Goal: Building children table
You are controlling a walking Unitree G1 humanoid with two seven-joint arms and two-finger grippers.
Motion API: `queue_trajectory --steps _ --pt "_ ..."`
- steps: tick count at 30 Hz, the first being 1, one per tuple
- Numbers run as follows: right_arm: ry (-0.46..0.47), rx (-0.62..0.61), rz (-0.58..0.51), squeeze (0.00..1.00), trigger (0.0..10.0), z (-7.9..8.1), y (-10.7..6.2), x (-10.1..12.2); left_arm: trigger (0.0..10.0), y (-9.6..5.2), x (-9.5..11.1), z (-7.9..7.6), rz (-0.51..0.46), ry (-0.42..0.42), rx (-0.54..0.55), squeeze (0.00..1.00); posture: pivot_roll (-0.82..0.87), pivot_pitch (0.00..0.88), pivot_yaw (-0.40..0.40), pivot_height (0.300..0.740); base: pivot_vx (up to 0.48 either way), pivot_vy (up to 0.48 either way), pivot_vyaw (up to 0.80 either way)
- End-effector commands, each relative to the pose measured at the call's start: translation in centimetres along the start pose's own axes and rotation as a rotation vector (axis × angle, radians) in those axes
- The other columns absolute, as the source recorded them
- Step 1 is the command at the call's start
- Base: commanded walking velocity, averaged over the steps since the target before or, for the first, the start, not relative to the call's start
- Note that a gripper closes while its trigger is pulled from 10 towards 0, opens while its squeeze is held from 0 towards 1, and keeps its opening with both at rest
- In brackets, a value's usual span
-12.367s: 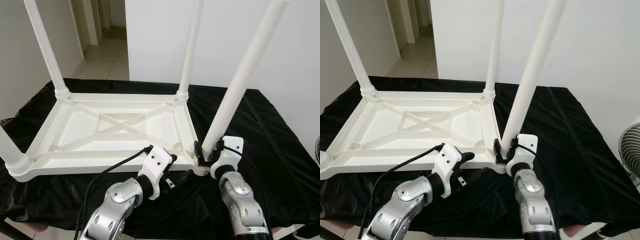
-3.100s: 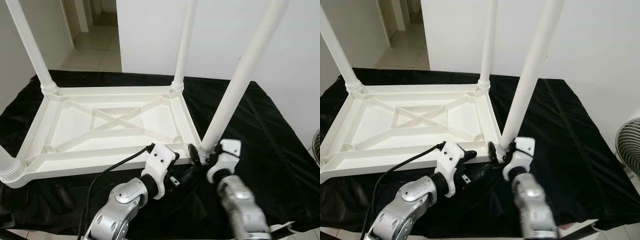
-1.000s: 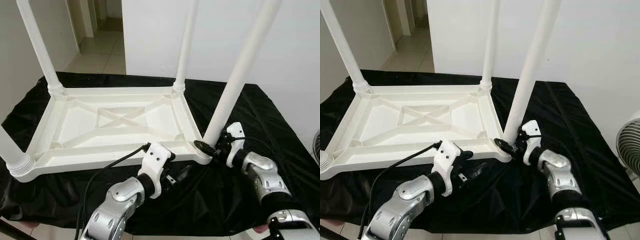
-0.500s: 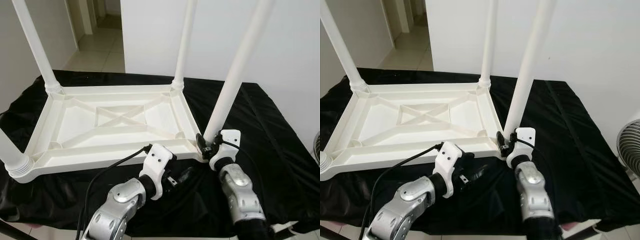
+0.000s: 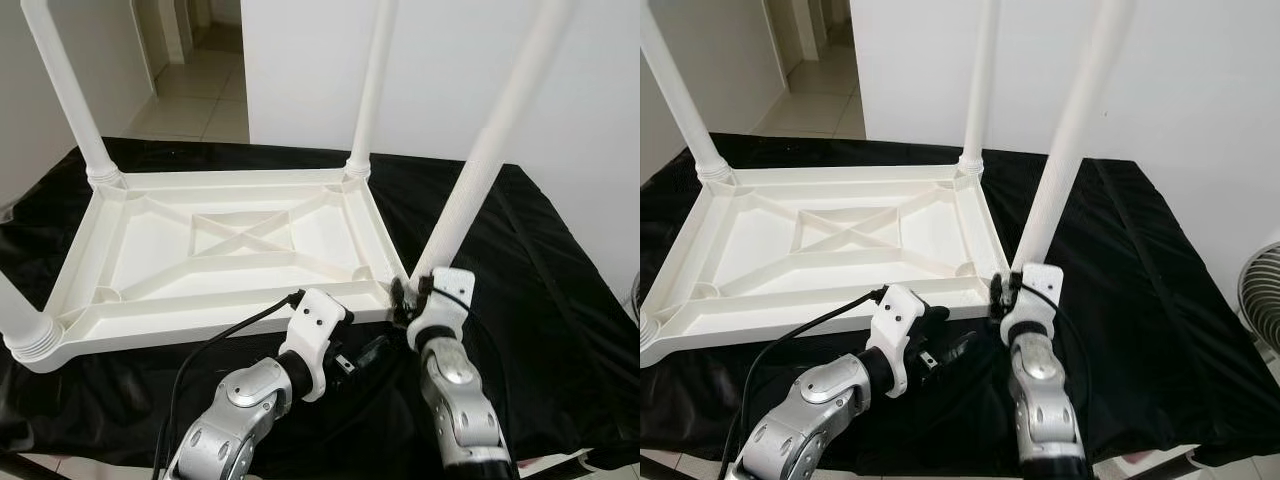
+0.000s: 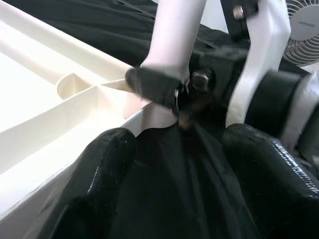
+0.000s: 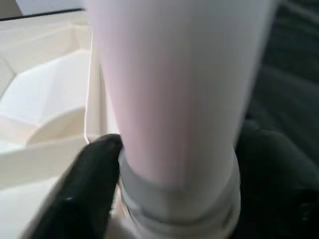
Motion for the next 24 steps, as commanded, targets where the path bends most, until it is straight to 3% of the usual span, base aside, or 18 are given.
queue_trajectory --steps 1,7,8,10,11,16,18,24 --pt "0.016 0.027 -0.033 1.00 10.0 0.0 0.0 0.5 10.0 0.0 0.0 0.1 -0.005 -0.007 0.037 0.00 0.00 0.037 -0.062 0.740 0.000 0.000 0.00" --pt "0.028 0.121 -0.072 1.00 10.0 -2.1 0.1 0.7 10.0 0.1 0.0 0.1 -0.007 -0.004 0.038 0.00 0.00 0.025 -0.064 0.740 0.000 0.000 0.00" --pt "0.022 0.185 -0.071 1.00 10.0 -2.8 -0.1 0.5 10.0 0.1 0.0 0.2 -0.007 -0.003 0.038 0.00 -0.01 0.025 -0.062 0.740 0.000 0.000 0.00" --pt "0.021 0.198 -0.066 1.00 10.0 -3.0 -0.2 0.4 10.0 0.1 0.0 0.2 -0.007 -0.003 0.038 0.00 -0.01 0.025 -0.062 0.740 0.000 0.000 0.00" --pt "-0.016 0.257 -0.079 0.00 10.0 -3.6 -0.4 0.3 10.0 0.1 0.0 0.2 -0.006 -0.003 0.037 0.00 -0.01 0.023 -0.056 0.740 0.000 0.000 0.00" --pt "-0.095 0.368 -0.093 0.00 10.0 -4.8 -0.6 0.0 10.0 0.1 0.0 0.3 -0.005 -0.002 0.034 0.00 -0.01 0.021 -0.052 0.740 0.000 0.000 0.00" --pt "-0.167 0.470 -0.108 0.00 10.0 -5.7 -0.4 -0.1 10.0 0.2 0.1 0.4 -0.003 0.004 0.028 0.00 -0.01 0.017 -0.041 0.740 0.000 0.000 0.00" --pt "-0.248 0.581 -0.121 0.00 10.0 -6.4 0.6 0.0 10.0 0.2 0.2 0.5 0.000 0.011 0.024 0.00 -0.01 0.014 -0.035 0.740 0.000 0.000 0.00"
Point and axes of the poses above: a point about 5 cm out from each wrist's last joint towards the gripper, its own y axis pointing out of the wrist towards the gripper, its own x axis along the axis of the wrist's last joint, z = x × y, the point moved 1 cm from there along y, pointing out of the wrist towards the gripper, and after that the axes turned 9 degrees about -y, right-handed, at the moved point
